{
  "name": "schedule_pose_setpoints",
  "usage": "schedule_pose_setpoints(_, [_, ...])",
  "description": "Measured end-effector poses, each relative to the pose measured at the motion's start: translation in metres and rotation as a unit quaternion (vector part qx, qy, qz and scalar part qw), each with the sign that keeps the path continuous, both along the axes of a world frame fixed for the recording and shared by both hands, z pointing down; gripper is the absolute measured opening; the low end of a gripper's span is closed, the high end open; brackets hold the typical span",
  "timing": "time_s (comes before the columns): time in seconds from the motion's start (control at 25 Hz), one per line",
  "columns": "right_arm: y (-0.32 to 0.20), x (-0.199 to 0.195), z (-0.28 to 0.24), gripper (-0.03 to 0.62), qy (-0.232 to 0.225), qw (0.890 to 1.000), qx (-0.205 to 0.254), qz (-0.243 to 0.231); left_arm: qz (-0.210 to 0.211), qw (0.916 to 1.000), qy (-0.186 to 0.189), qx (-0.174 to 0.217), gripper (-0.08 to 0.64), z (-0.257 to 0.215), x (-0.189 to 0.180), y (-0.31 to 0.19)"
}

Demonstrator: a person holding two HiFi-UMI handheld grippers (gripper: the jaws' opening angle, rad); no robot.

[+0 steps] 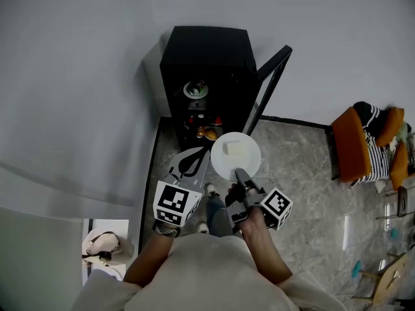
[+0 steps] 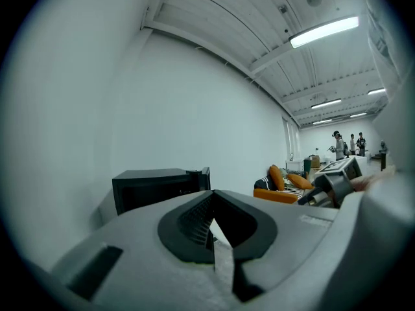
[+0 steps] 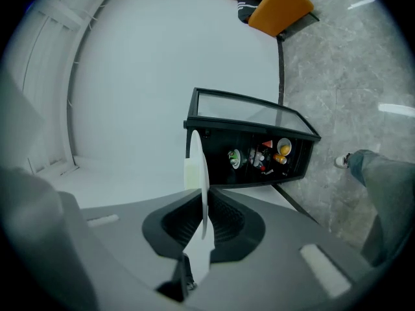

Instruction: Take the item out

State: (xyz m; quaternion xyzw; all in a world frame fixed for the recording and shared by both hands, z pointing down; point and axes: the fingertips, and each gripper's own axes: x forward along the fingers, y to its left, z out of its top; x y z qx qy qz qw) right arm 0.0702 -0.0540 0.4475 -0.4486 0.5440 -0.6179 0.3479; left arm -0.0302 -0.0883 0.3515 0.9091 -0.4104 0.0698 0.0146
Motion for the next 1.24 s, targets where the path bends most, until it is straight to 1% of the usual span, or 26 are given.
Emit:
schedule_pose_setpoints(0.12, [0.004,-0.003,-0.005,0.025,0.005,1.0,0.0,-0.001,0.001,1.0,-0.01,-0.001,0.005,-0.003,0.001,0.002])
schedule_pose_setpoints(0.28, [0.009,-0.011,-0.011,0.025,0.016,1.0,0.01,-0.014,0.0,0.9999,-0.009,0.009,0.005,-0.01,0.002,0.007])
schedule_pose_setpoints(0.56, [0.004,-0.02,-0.03,0.025,0.007,0.999,0.034,-0.018,-0.003,0.9997,-0.01,0.02,0.005,-0.017,-0.005,0.01])
schedule_pose_setpoints(0.96, [0.002,-0.029,-0.034,0.025,0.004,0.999,0.034,-0.017,-0.006,0.9996,-0.012,0.026,0.005,-0.021,-0.015,0.008])
schedule_pose_setpoints(1.24, [-0.002,-0.026,-0.032,0.025,0.01,0.999,0.031,-0.007,-0.004,0.9997,-0.011,0.022,0.005,-0.018,-0.017,0.005])
